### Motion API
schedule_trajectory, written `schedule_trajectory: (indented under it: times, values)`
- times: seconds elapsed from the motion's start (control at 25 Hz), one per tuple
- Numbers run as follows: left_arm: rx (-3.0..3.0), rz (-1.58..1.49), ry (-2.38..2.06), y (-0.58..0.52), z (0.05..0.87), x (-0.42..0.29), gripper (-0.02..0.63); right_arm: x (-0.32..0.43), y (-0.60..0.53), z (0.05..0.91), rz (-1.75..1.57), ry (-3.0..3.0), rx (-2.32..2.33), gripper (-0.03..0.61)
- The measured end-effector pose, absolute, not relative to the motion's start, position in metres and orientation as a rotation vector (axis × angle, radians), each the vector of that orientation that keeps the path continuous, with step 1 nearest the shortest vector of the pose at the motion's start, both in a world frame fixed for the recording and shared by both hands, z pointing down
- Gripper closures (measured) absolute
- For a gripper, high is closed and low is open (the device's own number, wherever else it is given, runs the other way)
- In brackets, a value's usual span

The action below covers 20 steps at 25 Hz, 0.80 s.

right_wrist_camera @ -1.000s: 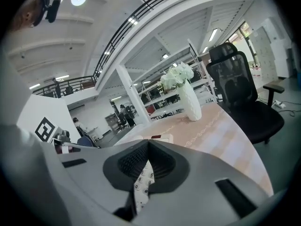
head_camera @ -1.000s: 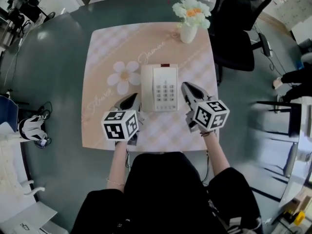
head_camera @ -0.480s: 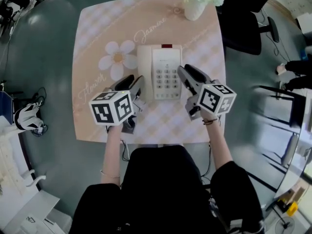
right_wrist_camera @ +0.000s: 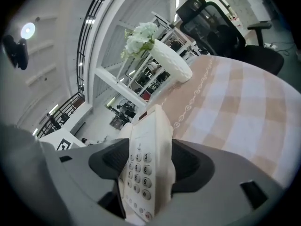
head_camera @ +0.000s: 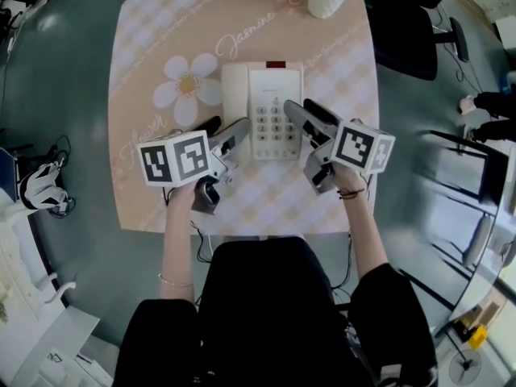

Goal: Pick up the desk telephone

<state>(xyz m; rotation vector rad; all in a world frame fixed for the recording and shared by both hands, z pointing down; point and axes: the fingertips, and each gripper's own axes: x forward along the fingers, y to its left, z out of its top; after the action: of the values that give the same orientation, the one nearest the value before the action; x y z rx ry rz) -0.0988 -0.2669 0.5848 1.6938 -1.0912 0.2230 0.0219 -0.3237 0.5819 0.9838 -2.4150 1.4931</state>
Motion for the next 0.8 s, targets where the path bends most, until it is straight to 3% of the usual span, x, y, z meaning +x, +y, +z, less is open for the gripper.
schedule_trajectory:
  times: [0.8]
  values:
    - [1.647, 0.235, -0.874, -0.270, 0.598, -0.086, 0.308, 0.009, -0.321, 0.614, 1.634, -2.188, 0.912, 0.321]
